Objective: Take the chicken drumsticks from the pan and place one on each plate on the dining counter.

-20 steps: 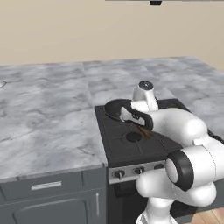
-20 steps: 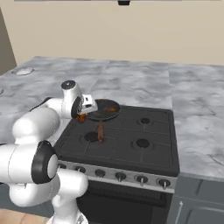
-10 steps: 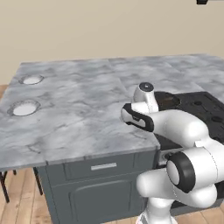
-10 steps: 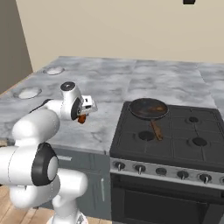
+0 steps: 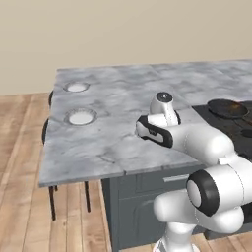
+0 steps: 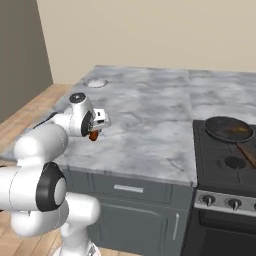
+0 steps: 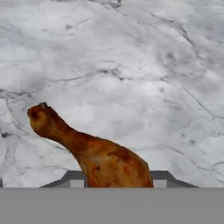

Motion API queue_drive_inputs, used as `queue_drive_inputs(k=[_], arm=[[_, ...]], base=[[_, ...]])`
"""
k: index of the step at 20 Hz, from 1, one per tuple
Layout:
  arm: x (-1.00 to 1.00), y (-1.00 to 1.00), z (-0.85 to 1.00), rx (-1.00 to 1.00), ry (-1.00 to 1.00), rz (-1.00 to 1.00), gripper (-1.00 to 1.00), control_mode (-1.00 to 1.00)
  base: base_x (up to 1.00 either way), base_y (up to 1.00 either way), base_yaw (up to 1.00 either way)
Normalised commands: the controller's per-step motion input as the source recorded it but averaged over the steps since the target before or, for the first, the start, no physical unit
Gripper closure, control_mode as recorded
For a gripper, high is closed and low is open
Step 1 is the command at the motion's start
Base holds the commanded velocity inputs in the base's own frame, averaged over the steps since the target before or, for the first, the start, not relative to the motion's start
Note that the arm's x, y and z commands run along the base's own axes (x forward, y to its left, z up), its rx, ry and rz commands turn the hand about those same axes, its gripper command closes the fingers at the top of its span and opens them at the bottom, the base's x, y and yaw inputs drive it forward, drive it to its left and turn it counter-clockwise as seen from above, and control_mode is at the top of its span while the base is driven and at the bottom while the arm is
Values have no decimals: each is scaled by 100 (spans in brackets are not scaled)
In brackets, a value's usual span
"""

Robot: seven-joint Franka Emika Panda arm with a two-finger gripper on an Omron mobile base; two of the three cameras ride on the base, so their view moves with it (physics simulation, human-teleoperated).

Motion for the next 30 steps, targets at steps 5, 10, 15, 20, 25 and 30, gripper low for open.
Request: queue_drive_inputs(k=[5, 10, 15, 20, 25, 30], arm=[[0, 0, 0, 0, 0, 0, 100, 100], [0, 0, 0, 0, 0, 0, 100, 100], [0, 0, 0, 0, 0, 0, 100, 100], [0, 0, 0, 0, 0, 0, 100, 100], [0, 0, 0, 0, 0, 0, 100, 100], [0, 0, 0, 0, 0, 0, 100, 100]], base=[[0, 100, -1], [0, 100, -14], [2, 100, -24], [14, 88, -44], [22, 73, -59], [25, 68, -65]])
